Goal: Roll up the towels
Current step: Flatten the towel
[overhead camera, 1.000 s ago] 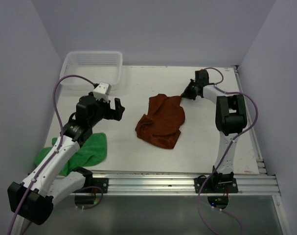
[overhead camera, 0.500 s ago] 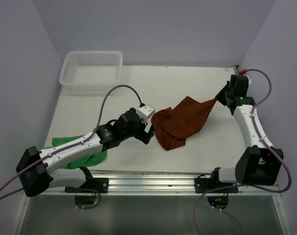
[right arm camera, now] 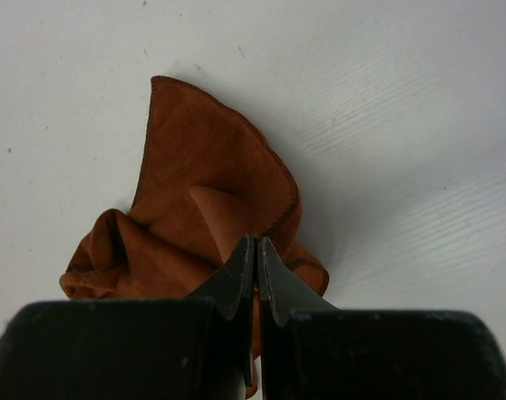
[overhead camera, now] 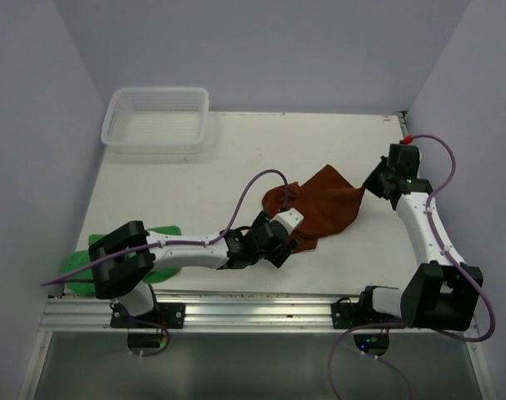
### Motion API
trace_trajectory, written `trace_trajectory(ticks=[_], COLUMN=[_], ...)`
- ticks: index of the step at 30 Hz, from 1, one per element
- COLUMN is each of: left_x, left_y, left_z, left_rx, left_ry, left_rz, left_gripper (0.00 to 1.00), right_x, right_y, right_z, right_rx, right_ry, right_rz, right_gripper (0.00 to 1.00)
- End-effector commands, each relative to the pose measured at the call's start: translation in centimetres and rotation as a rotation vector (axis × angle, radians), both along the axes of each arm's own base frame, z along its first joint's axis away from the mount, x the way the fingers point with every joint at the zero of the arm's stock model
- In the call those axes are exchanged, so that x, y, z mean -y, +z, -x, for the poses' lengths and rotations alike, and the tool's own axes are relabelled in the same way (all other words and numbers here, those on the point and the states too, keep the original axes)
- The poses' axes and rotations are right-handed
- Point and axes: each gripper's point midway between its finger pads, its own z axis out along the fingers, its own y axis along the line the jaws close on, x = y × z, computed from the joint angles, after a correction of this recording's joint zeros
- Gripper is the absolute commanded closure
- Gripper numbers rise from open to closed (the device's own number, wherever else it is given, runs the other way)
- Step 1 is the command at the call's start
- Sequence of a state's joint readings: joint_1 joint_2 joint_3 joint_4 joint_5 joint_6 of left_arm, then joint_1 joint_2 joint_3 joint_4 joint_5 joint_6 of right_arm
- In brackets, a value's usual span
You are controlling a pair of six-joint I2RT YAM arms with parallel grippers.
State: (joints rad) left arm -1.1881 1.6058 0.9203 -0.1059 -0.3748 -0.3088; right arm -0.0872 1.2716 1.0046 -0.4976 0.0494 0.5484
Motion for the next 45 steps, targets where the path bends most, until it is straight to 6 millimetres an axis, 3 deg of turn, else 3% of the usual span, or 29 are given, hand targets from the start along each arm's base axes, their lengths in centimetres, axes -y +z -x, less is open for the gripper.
trace_trajectory(ticks=[1,9,10,15,21,23,24,27,28,34,37,38,39,42,45], left_x=[4.0,6.1,6.1,5.8,4.1,3.7,3.7,3.2,2.9,-2.1,-6.2,-8.5,-9.3,-13.1,-16.0], left_y=[3.1,2.4,1.5,-0.8,-3.3,-3.3,-3.2,-2.8,-2.5,-0.9,-0.9,-1.5,-0.5,-0.4,2.3], left_z=[-1.8,-2.2,-2.2,-2.1,-2.6,-2.8,-2.8,-3.0,-3.1,-3.7,-4.0,-4.2,-4.4,-5.3,-6.8], left_rx=[0.084,0.109,0.099,0.079,0.096,0.105,0.106,0.118,0.123,0.206,0.207,0.201,0.201,0.178,0.214], left_ry=[0.042,0.016,0.017,0.015,0.069,0.082,0.084,0.102,0.115,0.243,0.350,0.394,0.429,0.525,0.602], left_rz=[0.157,0.168,0.146,0.090,0.004,-0.004,-0.006,-0.020,-0.019,-0.062,-0.101,-0.138,-0.100,-0.065,0.005], left_gripper=[0.14,0.26,0.28,0.38,0.41,0.48,0.61,0.74,0.75,0.76,0.81,0.83,0.84,0.83,0.81], right_x=[-0.4,-0.5,-0.4,-0.5,-0.4,-0.4,-0.5,-0.5,-0.5,-0.4,0.1,0.4,0.7,1.4,1.6], right_y=[0.3,0.0,0.0,-0.3,-0.5,-0.5,-0.5,-0.5,-0.5,0.7,1.3,1.5,1.5,2.1,2.7], right_z=[0.1,0.2,0.2,0.3,0.4,0.5,0.5,0.5,0.6,0.3,0.3,0.2,0.3,0.4,0.3], right_rx=[0.035,0.035,0.033,0.029,0.024,0.025,0.027,0.031,0.027,0.050,0.044,0.034,0.023,0.030,0.032], right_ry=[0.031,0.039,0.038,0.038,0.039,0.039,0.042,0.040,0.042,0.036,0.015,-0.006,-0.021,-0.060,-0.072], right_rz=[-0.009,-0.010,-0.009,-0.012,-0.007,-0.009,-0.012,-0.012,-0.012,-0.007,0.010,0.015,0.021,0.036,0.036], right_gripper=[1.00,1.00,1.00,1.00,1.00,1.00,1.00,1.00,1.00,1.00,1.00,1.00,1.00,1.00,1.00])
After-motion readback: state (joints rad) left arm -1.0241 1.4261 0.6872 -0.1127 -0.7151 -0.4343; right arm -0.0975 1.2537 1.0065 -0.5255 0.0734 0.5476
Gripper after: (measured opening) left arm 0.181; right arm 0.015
